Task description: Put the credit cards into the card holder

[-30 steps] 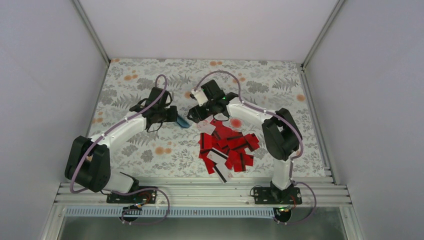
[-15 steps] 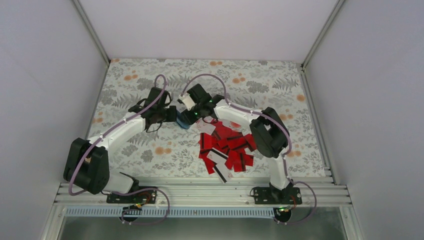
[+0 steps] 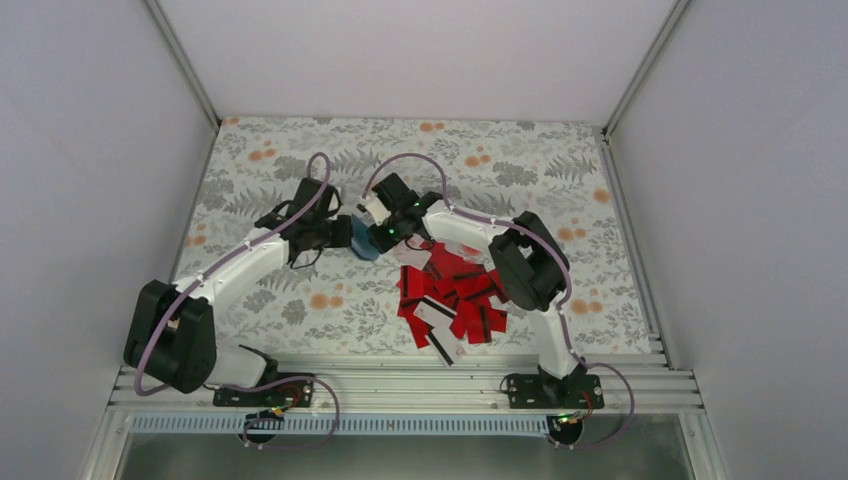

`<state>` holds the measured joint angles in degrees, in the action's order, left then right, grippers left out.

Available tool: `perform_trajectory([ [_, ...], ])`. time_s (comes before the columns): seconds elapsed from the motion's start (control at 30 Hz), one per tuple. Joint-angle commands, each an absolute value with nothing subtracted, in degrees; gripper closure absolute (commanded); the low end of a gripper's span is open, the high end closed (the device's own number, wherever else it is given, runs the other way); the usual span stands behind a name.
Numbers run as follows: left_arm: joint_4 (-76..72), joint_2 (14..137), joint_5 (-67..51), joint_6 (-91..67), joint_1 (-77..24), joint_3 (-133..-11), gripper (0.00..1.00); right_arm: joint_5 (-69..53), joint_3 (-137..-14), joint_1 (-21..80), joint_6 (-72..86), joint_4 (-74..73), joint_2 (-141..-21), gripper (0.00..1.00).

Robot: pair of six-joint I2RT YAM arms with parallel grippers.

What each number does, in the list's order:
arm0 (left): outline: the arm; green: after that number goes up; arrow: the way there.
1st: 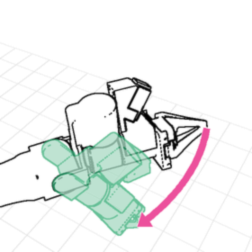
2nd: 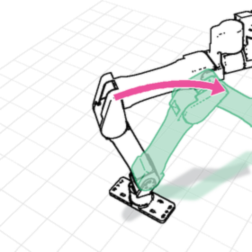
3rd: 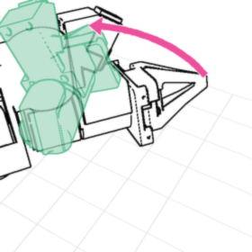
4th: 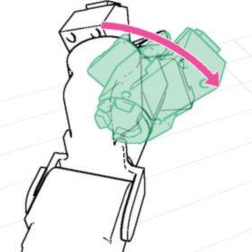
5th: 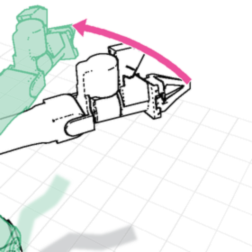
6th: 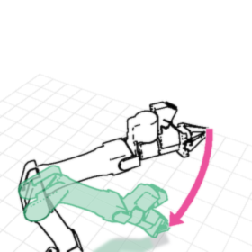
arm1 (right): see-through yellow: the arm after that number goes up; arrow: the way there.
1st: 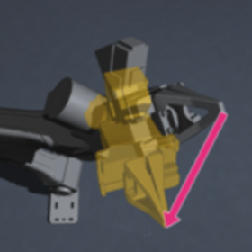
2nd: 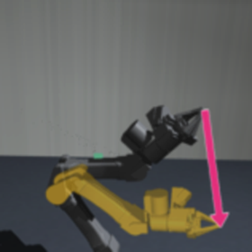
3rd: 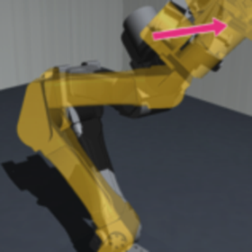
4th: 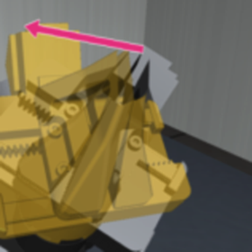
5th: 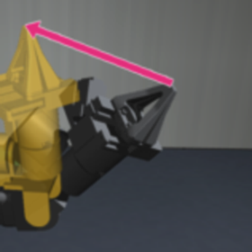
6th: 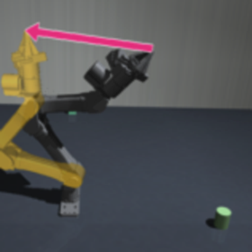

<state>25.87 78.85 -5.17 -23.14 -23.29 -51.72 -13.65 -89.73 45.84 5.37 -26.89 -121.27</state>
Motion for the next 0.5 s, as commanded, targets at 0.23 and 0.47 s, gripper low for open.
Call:
perform_trajectory([
  [0.23, 36.06, 71.50, 3.95, -20.70, -23.23, -54.49, 0.60, -18.49, -88.02, 46.10, 3.16, -21.93, -115.02, 0.96],
  [0.47, 39.35, 68.68, 6.13, -12.97, -23.11, -60.88, 0.35, -21.91, -80.91, 46.14, -2.47, -15.42, -107.38, 0.96],
])
